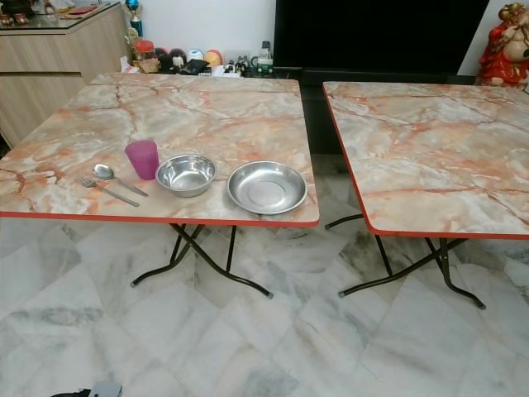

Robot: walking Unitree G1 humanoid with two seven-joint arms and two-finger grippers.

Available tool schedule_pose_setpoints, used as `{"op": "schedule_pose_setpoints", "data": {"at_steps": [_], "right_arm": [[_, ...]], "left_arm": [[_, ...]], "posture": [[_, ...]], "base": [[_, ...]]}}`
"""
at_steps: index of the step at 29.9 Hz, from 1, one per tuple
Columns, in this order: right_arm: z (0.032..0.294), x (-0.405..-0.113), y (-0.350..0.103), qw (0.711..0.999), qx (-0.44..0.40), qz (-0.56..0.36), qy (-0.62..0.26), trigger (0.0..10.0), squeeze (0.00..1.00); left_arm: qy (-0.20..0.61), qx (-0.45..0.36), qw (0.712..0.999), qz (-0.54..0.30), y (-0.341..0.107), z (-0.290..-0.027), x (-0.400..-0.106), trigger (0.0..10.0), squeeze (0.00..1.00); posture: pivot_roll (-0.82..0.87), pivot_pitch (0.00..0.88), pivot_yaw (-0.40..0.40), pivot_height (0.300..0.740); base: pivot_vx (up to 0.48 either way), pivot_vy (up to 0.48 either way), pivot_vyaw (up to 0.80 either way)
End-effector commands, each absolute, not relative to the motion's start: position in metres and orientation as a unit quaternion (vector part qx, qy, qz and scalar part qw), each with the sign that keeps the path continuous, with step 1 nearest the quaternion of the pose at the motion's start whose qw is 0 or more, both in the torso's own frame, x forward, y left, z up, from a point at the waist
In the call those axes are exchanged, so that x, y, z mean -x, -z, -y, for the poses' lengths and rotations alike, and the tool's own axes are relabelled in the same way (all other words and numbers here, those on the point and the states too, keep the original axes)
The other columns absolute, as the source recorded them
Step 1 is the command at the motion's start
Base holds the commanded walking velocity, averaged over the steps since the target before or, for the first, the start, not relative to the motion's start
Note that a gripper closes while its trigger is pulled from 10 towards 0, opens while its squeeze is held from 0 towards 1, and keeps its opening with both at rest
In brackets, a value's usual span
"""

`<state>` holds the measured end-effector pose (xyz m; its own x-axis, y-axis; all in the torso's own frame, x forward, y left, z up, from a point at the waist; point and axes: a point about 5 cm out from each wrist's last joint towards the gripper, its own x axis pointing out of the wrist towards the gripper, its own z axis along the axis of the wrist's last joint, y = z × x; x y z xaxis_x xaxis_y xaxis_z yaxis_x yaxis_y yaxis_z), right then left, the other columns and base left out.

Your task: Setting the table

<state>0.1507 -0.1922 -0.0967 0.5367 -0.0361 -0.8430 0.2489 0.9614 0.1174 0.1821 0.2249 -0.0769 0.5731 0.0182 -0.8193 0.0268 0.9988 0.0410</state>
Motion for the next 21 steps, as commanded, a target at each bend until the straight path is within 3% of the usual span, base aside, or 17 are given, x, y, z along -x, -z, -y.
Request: {"op": "schedule_pose_setpoints", "data": {"at_steps": [1, 21], "right_arm": [[0.1938, -0.1466, 0.098, 0.866, -0.119, -0.477, 0.091, 10.0, 0.0], [0.193, -0.1461, 0.0984, 0.866, -0.112, -0.48, 0.085, 10.0, 0.0]], "left_arm": [[-0.003, -0.017, 0.884, -0.467, 0.079, -0.2245, -0.1781, 10.0, 0.0], [0.006, -0.029, 0.88, -0.474, 0.0797, -0.2256, -0.1765, 10.0, 0.0]], "posture": [[0.0, 0.083, -0.006, 0.74], [-0.01, 0.056, 0.001, 0.74]], "base": [[0.0, 0.0, 0.0], [0.0, 0.0, 0.0]]}}
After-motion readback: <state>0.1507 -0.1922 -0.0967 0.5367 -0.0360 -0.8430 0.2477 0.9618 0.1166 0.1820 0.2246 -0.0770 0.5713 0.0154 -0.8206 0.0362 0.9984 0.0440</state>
